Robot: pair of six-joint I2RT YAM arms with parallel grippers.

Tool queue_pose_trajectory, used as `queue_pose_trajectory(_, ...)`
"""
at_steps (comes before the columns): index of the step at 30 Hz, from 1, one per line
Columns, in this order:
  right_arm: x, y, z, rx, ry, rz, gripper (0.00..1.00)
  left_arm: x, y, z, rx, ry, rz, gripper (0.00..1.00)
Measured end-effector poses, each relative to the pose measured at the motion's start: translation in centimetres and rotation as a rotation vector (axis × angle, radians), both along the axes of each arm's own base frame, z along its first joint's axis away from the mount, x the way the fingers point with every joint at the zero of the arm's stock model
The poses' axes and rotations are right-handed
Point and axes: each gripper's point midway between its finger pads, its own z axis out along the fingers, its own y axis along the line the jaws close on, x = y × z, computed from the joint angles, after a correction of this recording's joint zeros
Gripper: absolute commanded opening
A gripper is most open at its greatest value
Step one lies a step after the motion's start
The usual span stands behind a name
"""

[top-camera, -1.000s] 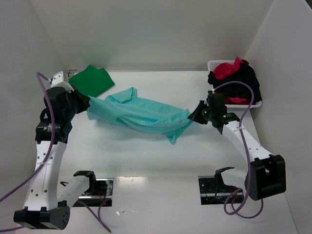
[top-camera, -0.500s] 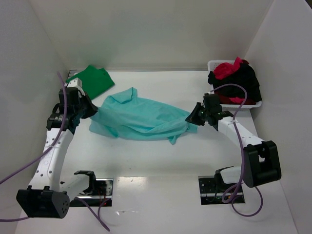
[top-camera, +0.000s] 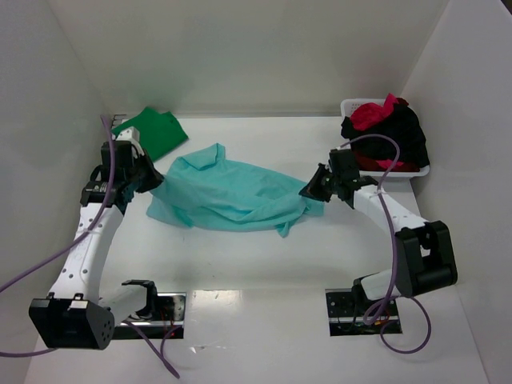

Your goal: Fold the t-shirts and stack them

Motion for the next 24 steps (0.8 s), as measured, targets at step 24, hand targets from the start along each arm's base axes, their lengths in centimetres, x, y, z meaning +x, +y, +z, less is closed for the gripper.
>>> queue_pose_trajectory(24, 7.8, -4.5, 41.8, 0.004, -0.916, -0.152, 0.00, 1.3, 4.3, 33.7, 0.190, -0.772, 0.184, 0.00)
